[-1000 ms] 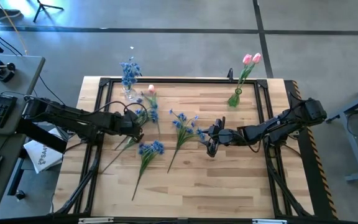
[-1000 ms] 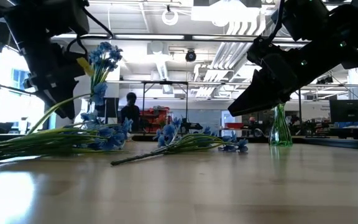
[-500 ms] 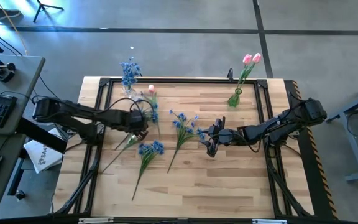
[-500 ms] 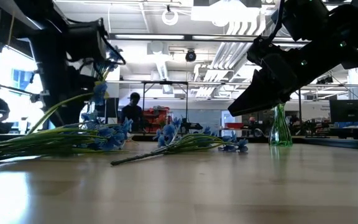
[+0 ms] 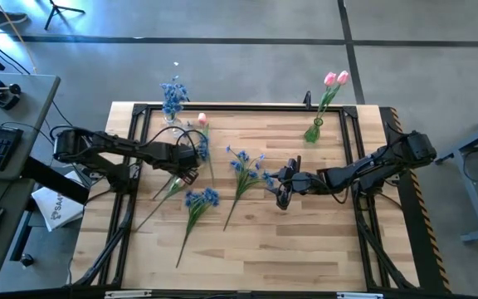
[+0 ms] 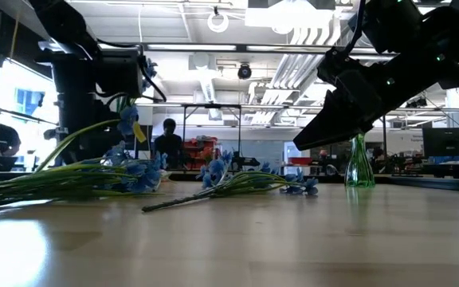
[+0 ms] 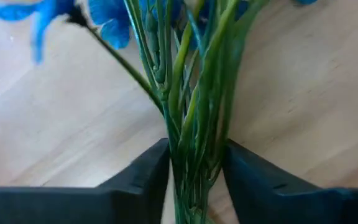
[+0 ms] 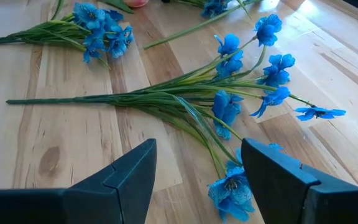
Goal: Sort flowers into vase by color
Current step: Put the top left blue flowers into the transparent vase
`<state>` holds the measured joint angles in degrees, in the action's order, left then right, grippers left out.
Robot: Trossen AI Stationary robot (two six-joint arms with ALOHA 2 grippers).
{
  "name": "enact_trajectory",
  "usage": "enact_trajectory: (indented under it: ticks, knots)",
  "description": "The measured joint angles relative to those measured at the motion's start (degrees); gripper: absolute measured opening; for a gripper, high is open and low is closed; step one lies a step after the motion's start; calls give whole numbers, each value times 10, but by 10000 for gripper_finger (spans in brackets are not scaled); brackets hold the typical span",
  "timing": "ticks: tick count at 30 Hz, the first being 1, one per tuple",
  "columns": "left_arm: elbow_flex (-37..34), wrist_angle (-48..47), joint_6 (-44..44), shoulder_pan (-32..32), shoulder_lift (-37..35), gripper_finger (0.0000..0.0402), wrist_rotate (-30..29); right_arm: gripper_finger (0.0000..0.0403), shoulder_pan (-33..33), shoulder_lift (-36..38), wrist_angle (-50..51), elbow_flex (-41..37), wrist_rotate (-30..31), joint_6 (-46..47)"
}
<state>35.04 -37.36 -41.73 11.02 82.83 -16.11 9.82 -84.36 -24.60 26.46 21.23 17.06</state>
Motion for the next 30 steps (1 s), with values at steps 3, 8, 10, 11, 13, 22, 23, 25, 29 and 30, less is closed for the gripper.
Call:
enact_trajectory:
  ticks: [3, 8, 10, 11, 13, 22, 23, 25, 29, 30]
  knots:
    - [-1, 5, 11, 0, -9, 55, 6, 232, 0, 0, 0, 0, 0, 0]
    - [-5, 28, 21, -6, -48, 12, -24, 232, 0, 0, 0, 0, 0, 0]
    - [-3, 49, 34, -16, -74, 7, -46, 232, 0, 0, 0, 0, 0, -1]
    - [-4, 57, 44, -23, -89, 5, -59, 232, 0, 0, 0, 0, 0, -1]
    - [-4, 91, 65, -40, -119, 4, -89, 232, 0, 0, 0, 0, 0, -1]
    - [-3, 279, 277, -147, -220, 1, -204, 232, 0, 0, -1, -1, 1, 0]
    - [-3, 294, 291, -156, -225, 1, -208, 232, 0, 0, -1, -1, 0, 0]
    - [-3, 305, 297, -165, -233, 1, -200, 232, 0, 0, -1, -1, 1, 0]
    - [-3, 271, 271, -167, -236, 1, -207, 232, 0, 0, -1, -1, 1, 5]
    - [-3, 269, 274, -172, -236, 1, -220, 232, 0, 0, -1, -1, 1, 5]
